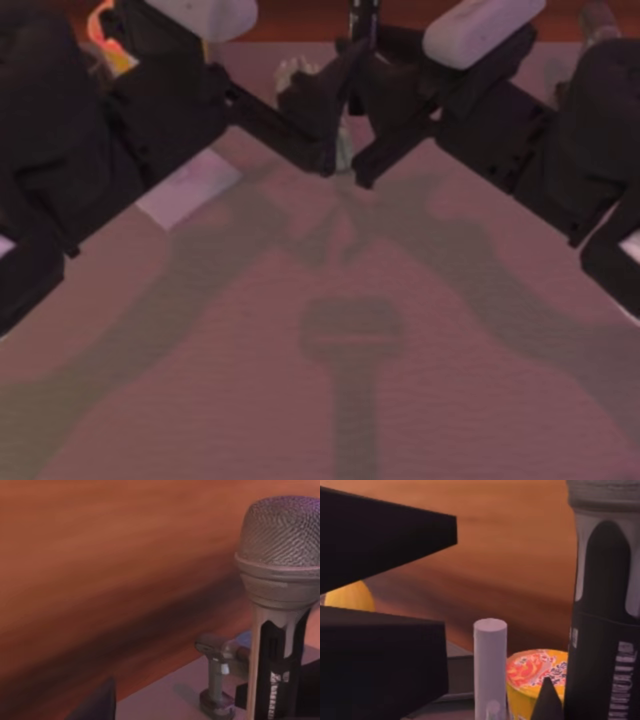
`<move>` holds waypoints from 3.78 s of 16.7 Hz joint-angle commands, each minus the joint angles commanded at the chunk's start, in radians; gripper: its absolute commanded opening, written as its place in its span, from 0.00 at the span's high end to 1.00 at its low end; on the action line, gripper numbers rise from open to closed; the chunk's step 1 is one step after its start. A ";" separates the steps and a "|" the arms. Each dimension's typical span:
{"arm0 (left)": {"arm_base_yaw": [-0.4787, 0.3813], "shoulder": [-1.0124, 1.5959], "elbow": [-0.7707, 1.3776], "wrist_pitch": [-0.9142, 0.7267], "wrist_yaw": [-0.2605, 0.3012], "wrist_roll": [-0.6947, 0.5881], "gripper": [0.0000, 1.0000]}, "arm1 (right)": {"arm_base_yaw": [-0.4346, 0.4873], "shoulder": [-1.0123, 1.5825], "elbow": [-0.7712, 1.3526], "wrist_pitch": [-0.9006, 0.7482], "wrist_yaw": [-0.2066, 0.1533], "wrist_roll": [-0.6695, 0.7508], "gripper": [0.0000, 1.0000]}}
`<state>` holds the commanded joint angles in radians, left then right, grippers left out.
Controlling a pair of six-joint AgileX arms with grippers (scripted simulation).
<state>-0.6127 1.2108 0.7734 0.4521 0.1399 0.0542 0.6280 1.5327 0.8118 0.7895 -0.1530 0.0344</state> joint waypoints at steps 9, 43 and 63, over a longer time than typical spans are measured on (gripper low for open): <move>-0.035 0.302 0.216 0.080 -0.030 0.001 0.00 | 0.000 0.000 0.000 0.000 0.000 0.000 1.00; -0.035 0.302 0.216 0.080 -0.030 0.001 1.00 | 0.000 0.000 0.000 0.000 0.000 0.000 0.25; 0.095 0.207 0.153 0.066 0.074 0.003 1.00 | -0.038 -0.233 -0.213 -0.037 -0.032 -0.002 0.00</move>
<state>-0.5174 1.4181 0.9263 0.5178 0.2134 0.0576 0.5902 1.2997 0.5992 0.7523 -0.1851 0.0321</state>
